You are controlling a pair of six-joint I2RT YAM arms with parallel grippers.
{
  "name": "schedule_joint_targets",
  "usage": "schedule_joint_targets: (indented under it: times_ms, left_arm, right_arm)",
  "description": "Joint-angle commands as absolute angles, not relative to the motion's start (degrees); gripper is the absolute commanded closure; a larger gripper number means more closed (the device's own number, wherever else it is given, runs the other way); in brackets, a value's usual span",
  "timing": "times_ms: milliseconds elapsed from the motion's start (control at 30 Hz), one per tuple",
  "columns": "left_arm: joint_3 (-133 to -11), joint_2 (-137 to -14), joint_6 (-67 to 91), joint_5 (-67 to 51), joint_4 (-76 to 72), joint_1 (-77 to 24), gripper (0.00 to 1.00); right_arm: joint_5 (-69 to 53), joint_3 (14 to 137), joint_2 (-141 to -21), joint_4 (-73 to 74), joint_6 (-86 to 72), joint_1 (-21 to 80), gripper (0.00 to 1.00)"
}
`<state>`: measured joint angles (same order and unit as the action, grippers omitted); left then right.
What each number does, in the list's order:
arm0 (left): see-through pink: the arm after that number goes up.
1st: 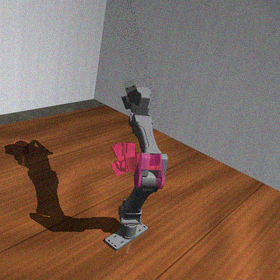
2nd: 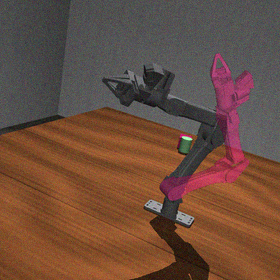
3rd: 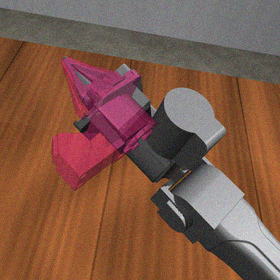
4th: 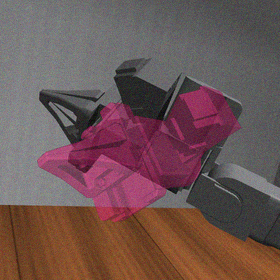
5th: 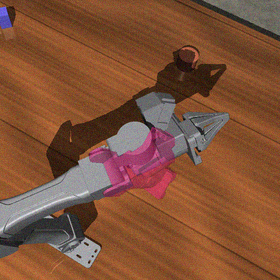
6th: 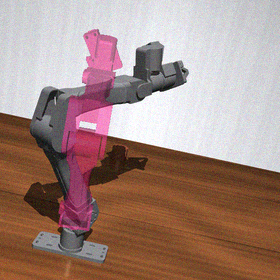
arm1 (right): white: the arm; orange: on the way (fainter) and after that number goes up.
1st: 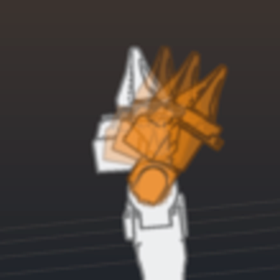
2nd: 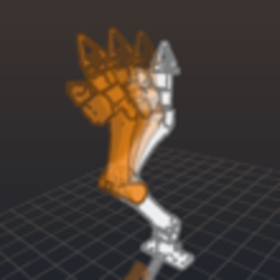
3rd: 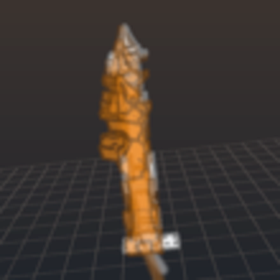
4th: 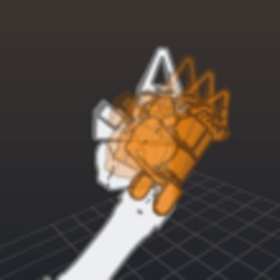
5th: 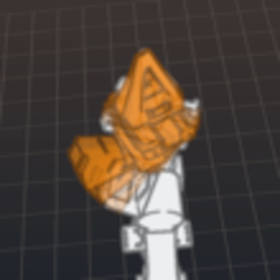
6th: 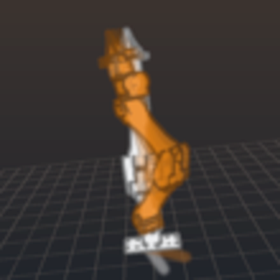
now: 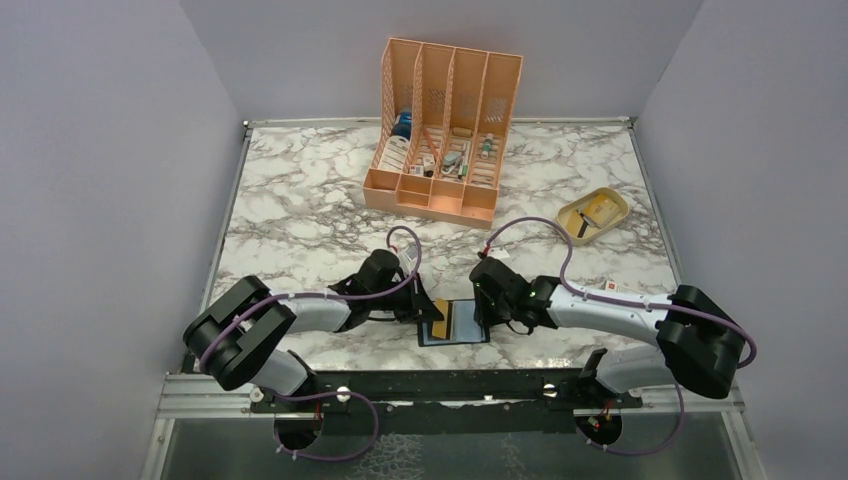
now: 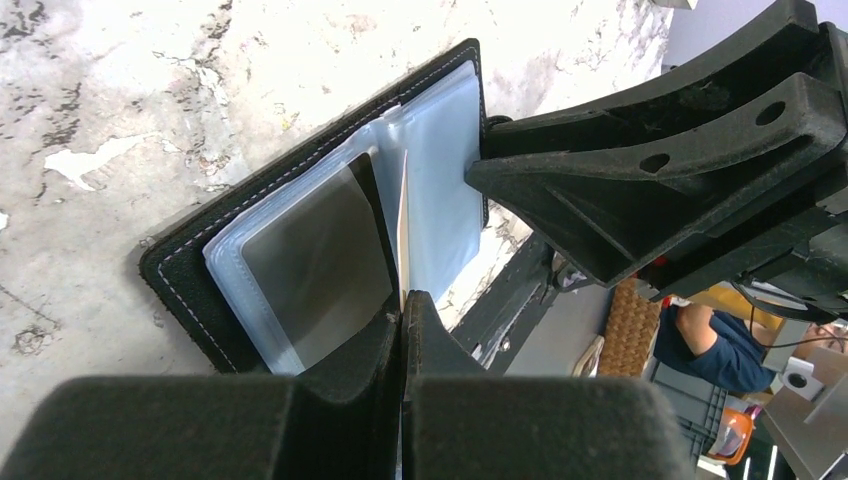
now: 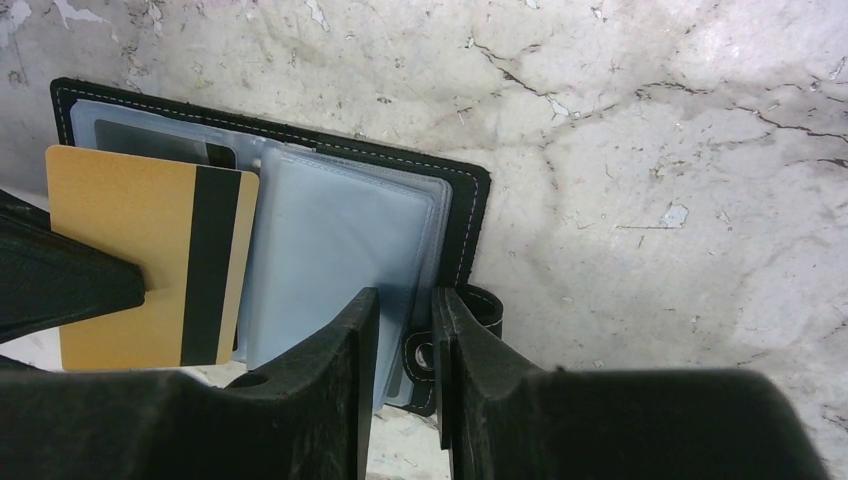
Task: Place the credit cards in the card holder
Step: Insert the credit card into the card holder.
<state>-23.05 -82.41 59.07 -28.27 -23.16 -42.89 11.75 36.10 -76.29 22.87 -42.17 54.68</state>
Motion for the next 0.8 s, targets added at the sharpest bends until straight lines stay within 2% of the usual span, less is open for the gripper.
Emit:
schedule_joint_targets:
  times_ms: [0,767]
  left_arm:
    - [-24.13,-82.95,60.00,-30.16,-25.56,-43.24,1.00]
    - [-25.42,-87.45,62.11,-28.93,-26.98,-44.07,1.00]
  right_arm:
    - [13.22,34.62,-75.24,22.77,-42.89,54.76,0.75]
    - [11.47,33.07,-74.18,22.30,-44.10,54.77,0.76]
